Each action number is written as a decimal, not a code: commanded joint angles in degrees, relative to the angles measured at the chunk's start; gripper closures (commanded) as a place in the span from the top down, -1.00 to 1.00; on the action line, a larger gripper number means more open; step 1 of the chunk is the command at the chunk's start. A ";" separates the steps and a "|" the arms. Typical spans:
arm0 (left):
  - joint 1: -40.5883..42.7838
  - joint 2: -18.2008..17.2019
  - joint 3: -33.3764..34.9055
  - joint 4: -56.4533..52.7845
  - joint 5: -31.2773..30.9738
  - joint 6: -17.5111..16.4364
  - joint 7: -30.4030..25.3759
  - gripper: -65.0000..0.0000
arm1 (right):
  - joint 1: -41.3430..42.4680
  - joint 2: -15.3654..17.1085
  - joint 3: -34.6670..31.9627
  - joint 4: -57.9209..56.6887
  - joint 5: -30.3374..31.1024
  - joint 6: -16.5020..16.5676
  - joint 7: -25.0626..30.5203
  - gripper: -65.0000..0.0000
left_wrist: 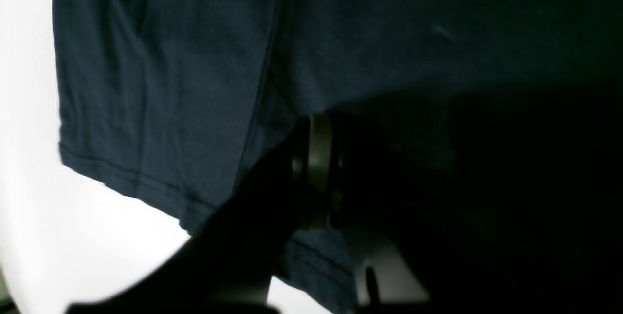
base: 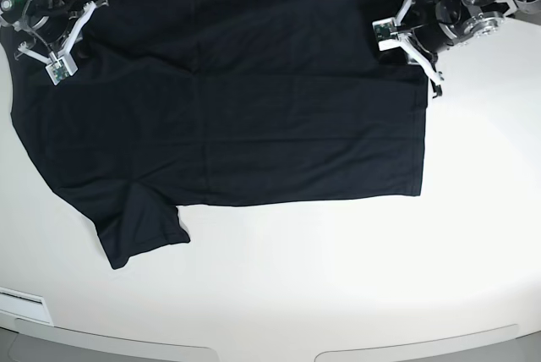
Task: Fold the T-shirt properly
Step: 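Lift the shirt edge with both grippers and fold it over the body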
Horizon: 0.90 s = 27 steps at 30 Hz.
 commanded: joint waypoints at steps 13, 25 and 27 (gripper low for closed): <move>-0.50 -1.22 0.07 0.07 6.03 3.43 1.01 -1.00 | -0.63 0.66 0.20 0.17 1.95 -3.87 -10.97 -1.00; -0.48 -1.14 0.07 0.07 5.99 5.33 1.07 -1.00 | -2.23 0.66 0.20 0.17 4.13 -4.44 -14.88 -1.00; -0.48 -1.14 0.07 0.07 6.03 5.33 1.07 -1.00 | -3.98 0.68 0.20 0.22 4.13 -4.61 -14.84 -1.00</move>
